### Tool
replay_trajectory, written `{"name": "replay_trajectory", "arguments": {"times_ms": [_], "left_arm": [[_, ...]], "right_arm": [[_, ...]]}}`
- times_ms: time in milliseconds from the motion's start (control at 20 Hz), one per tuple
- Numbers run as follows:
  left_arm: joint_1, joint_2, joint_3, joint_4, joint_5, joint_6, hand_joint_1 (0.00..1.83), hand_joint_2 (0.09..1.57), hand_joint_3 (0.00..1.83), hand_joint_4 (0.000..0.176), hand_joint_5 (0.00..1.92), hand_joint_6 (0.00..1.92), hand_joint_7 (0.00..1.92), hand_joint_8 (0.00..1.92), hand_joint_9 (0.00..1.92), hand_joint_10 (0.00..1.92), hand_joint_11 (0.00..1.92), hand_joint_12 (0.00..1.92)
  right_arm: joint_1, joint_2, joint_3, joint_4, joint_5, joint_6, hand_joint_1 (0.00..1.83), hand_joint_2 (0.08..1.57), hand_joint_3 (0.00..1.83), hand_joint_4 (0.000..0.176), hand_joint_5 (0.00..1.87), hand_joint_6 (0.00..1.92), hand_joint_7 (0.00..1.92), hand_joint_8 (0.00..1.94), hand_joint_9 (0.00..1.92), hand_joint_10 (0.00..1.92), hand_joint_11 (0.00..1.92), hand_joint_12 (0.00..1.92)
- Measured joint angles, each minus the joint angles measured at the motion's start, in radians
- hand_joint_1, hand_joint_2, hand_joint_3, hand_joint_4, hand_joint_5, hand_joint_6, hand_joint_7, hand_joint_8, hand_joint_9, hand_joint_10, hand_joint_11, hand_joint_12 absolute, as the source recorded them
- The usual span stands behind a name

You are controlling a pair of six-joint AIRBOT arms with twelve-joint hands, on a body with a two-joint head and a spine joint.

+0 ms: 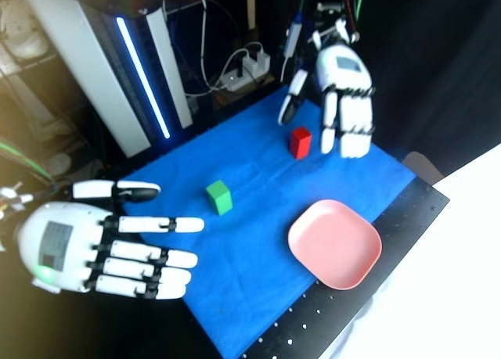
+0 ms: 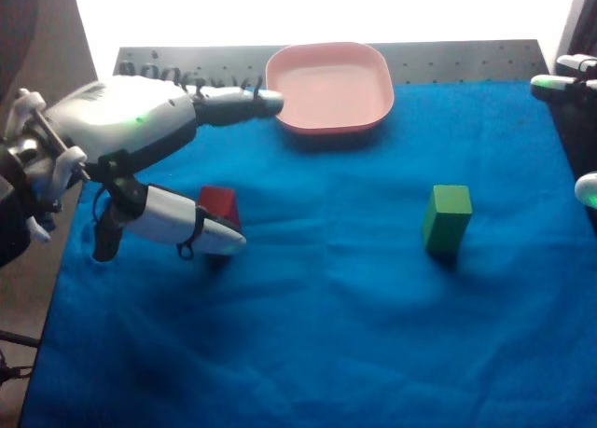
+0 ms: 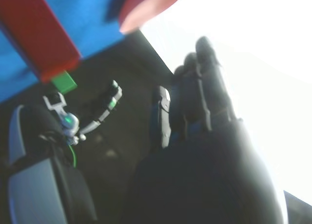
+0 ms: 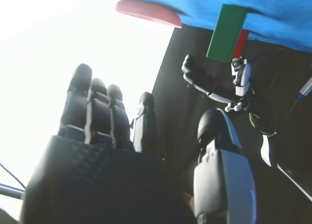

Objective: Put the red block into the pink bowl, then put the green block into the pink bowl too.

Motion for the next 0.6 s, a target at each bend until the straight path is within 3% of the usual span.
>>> {"name": "replay_trajectory", "arguments": {"times_ms": [50,100,150,250,300,350,400,450,500,600], "left_arm": [[0.0,0.0,0.003,0.0,0.01,0.0,0.89,0.89,0.0,0.03,0.5,0.01,0.7,0.01,0.69,0.01,0.45,0.43],[-0.001,0.0,0.01,-0.001,0.019,0.0,0.98,0.93,0.0,0.0,0.73,0.01,0.89,0.01,0.92,0.03,0.51,0.84],[-0.001,0.0,0.012,-0.005,0.022,0.0,0.98,0.93,0.0,0.0,0.73,0.01,0.89,0.01,0.92,0.03,0.51,0.84],[-0.005,0.0,0.015,-0.008,0.031,-0.001,1.06,0.97,0.0,0.0,0.94,0.02,1.09,0.02,1.1,0.07,0.6,1.16],[-0.008,-0.006,0.024,-0.002,0.034,-0.001,1.14,1.02,0.01,0.0,1.11,0.54,1.18,0.01,1.18,0.1,0.67,1.29],[-0.01,-0.013,0.029,-0.005,0.038,-0.002,1.25,1.05,0.0,0.0,1.13,0.51,1.15,0.74,1.16,0.44,0.75,1.48],[-0.013,-0.021,0.036,-0.006,0.042,-0.005,1.28,1.05,0.0,0.0,1.17,0.42,1.13,0.93,1.11,0.74,0.83,1.52],[-0.018,-0.023,0.038,-0.007,0.048,-0.004,1.28,1.05,0.0,0.0,1.17,0.41,1.11,0.98,1.08,0.91,0.86,1.55],[-0.021,-0.026,0.04,-0.005,0.048,-0.003,1.28,1.05,0.0,0.0,1.18,0.41,1.12,0.98,1.07,0.98,0.89,1.57],[-0.022,-0.035,0.046,-0.009,0.049,-0.003,1.28,1.05,0.0,0.0,1.16,0.47,1.12,0.97,1.07,0.95,0.89,1.54]], "right_arm": [[0.0,0.0,0.0,0.0,0.0,0.0,0.4,1.11,0.0,0.176,0.31,0.01,0.11,0.01,0.08,0.01,0.02,0.4],[0.0,0.0,0.0,0.001,-0.001,0.0,0.4,1.12,0.0,0.176,0.32,0.01,0.11,0.01,0.1,0.01,0.04,0.41],[0.0,0.0,0.0,0.001,-0.001,0.0,0.4,1.12,0.0,0.176,0.32,0.01,0.11,0.01,0.1,0.01,0.04,0.41],[0.0,0.0,0.0,0.0,-0.001,0.0,0.42,1.13,0.0,0.166,0.31,0.0,0.11,0.0,0.1,0.01,0.04,0.4],[0.0,0.0,0.0,0.0,-0.001,0.0,0.42,1.14,0.0,0.169,0.31,0.0,0.11,0.0,0.1,0.01,0.04,0.4],[0.0,0.0,0.0,0.0,0.0,0.0,0.42,1.14,0.0,0.168,0.31,0.0,0.11,0.0,0.1,0.01,0.05,0.4],[0.0,0.0,0.0,0.0,0.0,0.0,0.43,1.14,0.0,0.159,0.32,0.0,0.12,0.0,0.11,0.01,0.05,0.4],[0.0,0.0,0.0,0.0,-0.001,0.0,0.44,1.13,0.0,0.165,0.32,0.0,0.12,0.0,0.1,0.0,0.05,0.4],[0.0,0.0,0.0,0.0,-0.002,0.0,0.45,1.14,0.0,0.159,0.33,0.01,0.12,0.0,0.1,0.0,0.04,0.4],[0.0,0.0,0.0,0.001,-0.002,0.0,0.42,1.14,0.0,0.168,0.31,0.0,0.12,0.0,0.1,0.0,0.05,0.41]]}}
